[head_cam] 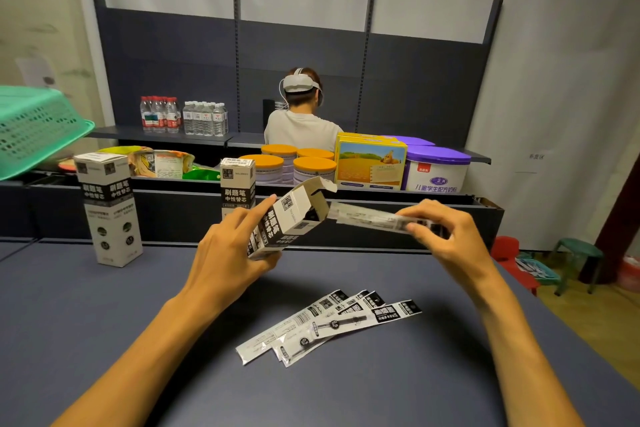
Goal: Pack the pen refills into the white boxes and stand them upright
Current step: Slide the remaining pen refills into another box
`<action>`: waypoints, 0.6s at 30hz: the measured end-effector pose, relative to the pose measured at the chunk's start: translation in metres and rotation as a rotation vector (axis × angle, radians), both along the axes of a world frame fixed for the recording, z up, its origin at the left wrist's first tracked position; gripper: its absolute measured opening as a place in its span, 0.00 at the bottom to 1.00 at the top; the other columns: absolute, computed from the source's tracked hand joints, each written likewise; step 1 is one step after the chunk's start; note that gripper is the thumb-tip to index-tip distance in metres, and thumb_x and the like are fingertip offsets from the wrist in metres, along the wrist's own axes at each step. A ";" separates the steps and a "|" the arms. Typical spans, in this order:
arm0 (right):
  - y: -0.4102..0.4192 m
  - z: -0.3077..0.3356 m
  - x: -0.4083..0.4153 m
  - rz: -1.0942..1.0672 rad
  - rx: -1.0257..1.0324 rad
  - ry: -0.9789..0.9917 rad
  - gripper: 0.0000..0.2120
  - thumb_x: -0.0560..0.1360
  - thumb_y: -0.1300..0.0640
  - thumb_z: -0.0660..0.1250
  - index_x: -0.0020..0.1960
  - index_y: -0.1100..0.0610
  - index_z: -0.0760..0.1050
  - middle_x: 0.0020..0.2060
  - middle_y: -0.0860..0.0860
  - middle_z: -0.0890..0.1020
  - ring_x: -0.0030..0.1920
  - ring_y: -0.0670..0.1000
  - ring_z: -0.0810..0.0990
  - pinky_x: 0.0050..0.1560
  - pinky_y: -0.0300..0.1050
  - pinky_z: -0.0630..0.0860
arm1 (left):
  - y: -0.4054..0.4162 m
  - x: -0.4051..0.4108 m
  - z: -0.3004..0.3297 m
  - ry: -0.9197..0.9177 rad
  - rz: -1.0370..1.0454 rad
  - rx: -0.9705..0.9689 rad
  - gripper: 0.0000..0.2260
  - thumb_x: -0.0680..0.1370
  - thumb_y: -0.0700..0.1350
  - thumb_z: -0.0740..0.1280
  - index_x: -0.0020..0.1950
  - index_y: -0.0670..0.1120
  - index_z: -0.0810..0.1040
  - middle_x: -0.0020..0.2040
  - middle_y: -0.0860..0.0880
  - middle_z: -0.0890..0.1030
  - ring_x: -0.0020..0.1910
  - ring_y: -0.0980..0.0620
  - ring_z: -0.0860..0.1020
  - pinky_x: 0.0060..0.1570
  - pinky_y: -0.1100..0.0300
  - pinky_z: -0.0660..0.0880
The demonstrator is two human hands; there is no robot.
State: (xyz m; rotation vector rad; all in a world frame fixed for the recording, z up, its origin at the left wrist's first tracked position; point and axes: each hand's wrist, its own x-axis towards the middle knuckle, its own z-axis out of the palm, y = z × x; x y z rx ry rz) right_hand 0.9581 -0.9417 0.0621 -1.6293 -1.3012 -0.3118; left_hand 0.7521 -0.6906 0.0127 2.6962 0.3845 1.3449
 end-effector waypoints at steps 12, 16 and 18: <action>0.024 0.016 -0.019 -0.354 -0.013 -0.684 0.10 0.74 0.55 0.66 0.53 0.52 0.82 0.45 0.50 0.82 0.50 0.52 0.77 0.60 0.49 0.67 | 0.000 0.001 0.000 0.043 0.015 0.054 0.42 0.66 0.49 0.79 0.76 0.53 0.62 0.56 0.47 0.77 0.47 0.49 0.77 0.42 0.54 0.78; 0.035 0.016 -0.034 -0.384 -0.034 -0.858 0.11 0.72 0.58 0.72 0.54 0.52 0.81 0.44 0.51 0.82 0.50 0.53 0.78 0.65 0.55 0.65 | -0.002 0.002 -0.001 0.052 0.020 0.077 0.42 0.65 0.49 0.79 0.75 0.52 0.63 0.55 0.47 0.78 0.46 0.49 0.76 0.43 0.55 0.76; 0.043 0.013 -0.041 -0.370 -0.057 -0.913 0.13 0.71 0.59 0.73 0.55 0.51 0.81 0.45 0.51 0.82 0.50 0.53 0.78 0.68 0.55 0.63 | -0.003 0.002 0.000 0.060 0.019 0.085 0.43 0.65 0.49 0.80 0.75 0.52 0.63 0.55 0.47 0.78 0.47 0.50 0.76 0.43 0.55 0.77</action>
